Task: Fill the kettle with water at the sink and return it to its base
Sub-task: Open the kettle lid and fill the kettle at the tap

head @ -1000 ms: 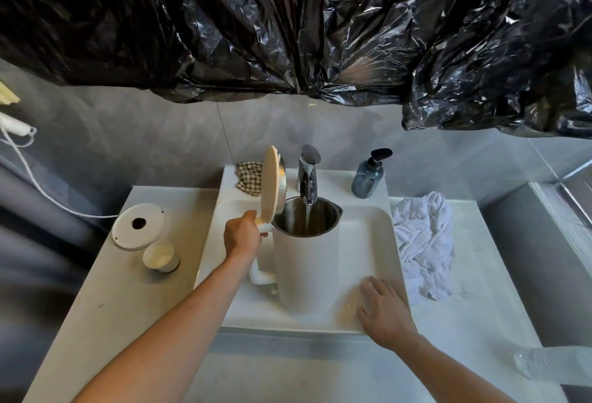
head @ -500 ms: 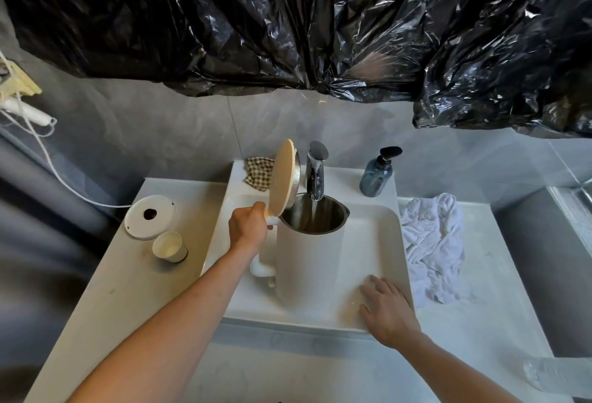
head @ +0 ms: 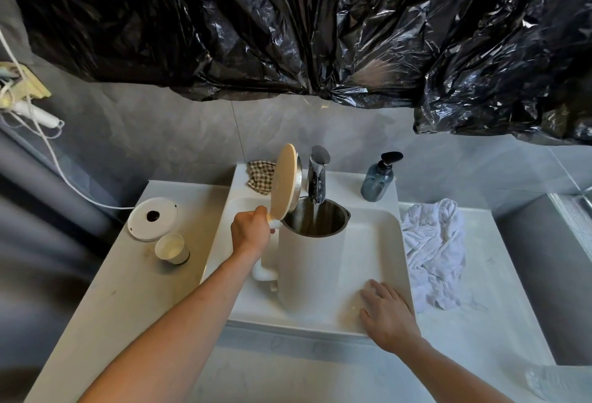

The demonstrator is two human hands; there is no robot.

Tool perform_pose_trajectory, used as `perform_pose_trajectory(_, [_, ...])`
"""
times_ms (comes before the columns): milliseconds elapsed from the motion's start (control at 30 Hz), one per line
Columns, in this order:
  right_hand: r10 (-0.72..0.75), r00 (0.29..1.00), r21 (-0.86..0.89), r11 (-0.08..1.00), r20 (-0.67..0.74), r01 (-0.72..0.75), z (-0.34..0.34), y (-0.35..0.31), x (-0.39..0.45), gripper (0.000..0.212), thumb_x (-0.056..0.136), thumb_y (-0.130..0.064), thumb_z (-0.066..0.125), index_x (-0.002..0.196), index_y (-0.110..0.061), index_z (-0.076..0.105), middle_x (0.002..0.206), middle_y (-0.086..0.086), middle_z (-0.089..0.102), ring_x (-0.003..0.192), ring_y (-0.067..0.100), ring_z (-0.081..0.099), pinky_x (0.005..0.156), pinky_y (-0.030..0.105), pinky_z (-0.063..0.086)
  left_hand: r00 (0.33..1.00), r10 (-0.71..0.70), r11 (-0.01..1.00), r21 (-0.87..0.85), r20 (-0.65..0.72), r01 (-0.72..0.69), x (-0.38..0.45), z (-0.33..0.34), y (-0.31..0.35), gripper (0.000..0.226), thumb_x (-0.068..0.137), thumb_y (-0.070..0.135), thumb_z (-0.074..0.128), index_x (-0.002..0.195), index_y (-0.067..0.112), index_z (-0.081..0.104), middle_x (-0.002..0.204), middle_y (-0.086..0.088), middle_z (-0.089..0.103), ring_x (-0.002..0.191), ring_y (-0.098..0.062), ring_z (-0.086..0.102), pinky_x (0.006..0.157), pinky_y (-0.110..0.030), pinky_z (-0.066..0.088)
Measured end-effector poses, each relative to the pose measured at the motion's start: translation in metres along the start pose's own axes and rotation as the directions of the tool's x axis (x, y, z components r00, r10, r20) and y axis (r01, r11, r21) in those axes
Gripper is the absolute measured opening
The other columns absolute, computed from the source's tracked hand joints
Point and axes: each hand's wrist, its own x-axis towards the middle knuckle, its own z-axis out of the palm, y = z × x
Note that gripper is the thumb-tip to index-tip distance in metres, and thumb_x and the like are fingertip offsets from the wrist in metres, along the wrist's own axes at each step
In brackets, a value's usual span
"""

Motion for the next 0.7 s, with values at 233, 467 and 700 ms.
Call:
perform_pose_trajectory(233, [-0.009, 1.000, 0.014, 1.000, -0.028, 0.010, -0.0016, -0.0016, -0.0025, 0.076, 0.080, -0.062, 0.017, 0.139, -0.032, 0.053, 0.166, 0.001, 0.032, 0.153, 0.025, 0.027, 0.125, 0.037, 0.021, 1.000, 0.008, 1.000, 0.005, -0.006, -0.008, -0.0025, -0.0006, 0.0011, 0.045, 0.099, 0.025, 0.042, 0.087, -0.005, 0.074, 0.073, -0.007, 0.070, 0.061, -0.013, 0.055, 0.053, -0.026, 0.032])
perform_pose_trajectory(467, [-0.005, 1.000, 0.009, 1.000, -0.014, 0.005, -0.0007, -0.0002, -0.0008, 0.070, 0.081, -0.060, 0.020, 0.135, -0.031, 0.054, 0.165, 0.001, 0.035, 0.151, 0.024, 0.029, 0.124, 0.036, 0.023, 1.000, -0.002, 1.000, -0.016, 0.008, 0.002, -0.0026, -0.0007, 0.0003, 0.043, 0.100, 0.026, 0.043, 0.092, -0.003, 0.073, 0.081, -0.012, 0.073, 0.065, -0.015, 0.057, 0.054, -0.026, 0.032])
perform_pose_trajectory(700, [-0.008, 1.000, 0.005, 1.000, -0.006, 0.008, -0.0003, 0.0004, -0.0011, 0.054, 0.094, -0.051, 0.037, 0.144, -0.033, 0.050, 0.168, 0.000, 0.030, 0.155, 0.025, 0.024, 0.126, 0.036, 0.018, 1.000, 0.006, 1.000, -0.016, 0.015, -0.005, -0.0028, -0.0006, 0.0006, 0.042, 0.101, 0.026, 0.043, 0.093, -0.002, 0.073, 0.086, -0.014, 0.074, 0.065, -0.016, 0.058, 0.054, -0.025, 0.033])
